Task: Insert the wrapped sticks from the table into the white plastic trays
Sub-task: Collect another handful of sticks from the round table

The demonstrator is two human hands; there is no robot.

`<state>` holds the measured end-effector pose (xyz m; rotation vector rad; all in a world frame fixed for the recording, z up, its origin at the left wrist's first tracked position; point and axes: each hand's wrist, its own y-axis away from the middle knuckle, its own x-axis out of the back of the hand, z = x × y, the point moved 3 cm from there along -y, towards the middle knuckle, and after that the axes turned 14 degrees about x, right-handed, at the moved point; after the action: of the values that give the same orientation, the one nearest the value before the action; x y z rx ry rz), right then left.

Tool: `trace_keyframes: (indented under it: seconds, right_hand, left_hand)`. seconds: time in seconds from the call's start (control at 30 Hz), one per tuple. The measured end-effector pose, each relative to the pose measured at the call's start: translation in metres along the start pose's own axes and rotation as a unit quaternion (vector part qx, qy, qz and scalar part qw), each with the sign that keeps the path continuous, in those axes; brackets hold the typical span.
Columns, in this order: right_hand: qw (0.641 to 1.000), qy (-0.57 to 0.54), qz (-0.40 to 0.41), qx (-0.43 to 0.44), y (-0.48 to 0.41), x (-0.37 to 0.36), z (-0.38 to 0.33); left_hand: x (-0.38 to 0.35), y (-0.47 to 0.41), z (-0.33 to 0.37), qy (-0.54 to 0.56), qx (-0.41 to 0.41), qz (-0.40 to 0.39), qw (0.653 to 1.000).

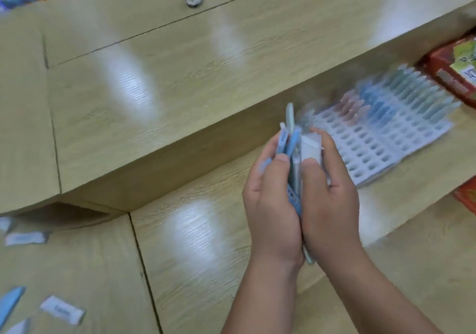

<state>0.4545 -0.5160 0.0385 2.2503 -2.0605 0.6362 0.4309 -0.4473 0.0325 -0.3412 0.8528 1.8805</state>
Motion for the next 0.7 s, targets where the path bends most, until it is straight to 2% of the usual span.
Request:
trace_keyframes:
  seconds: [0.17,0.3,0.47,0.57,0.7]
  right_hand:
    - [0.996,-0.03,-0.087,0.002,-0.014,-0.008,0.028]
    - [0.982,-0.079,-0.168,0.003,-0.023,-0.014,0.06]
    - [0.964,-0.076,-0.254,0.021,-0.032,-0.018,0.081]
    - [0.951,-0.054,-0.291,0.082,-0.038,-0.02,0.085]
    - [0.941,-0.021,-0.31,0.132,-0.049,-0.02,0.1]
  left_hand:
    - [0.005,-0.013,-0.016,0.027,-0.032,0.093,0.995]
    - [0.008,-0.026,-0.038,0.054,-0.057,0.217,0.973]
    - [0.008,-0.039,-0.053,0.049,-0.115,0.292,0.948]
    - [0.007,-0.041,-0.057,0.011,-0.162,0.332,0.929]
    - [0.009,-0.046,-0.06,-0.109,-0.205,0.404,0.885]
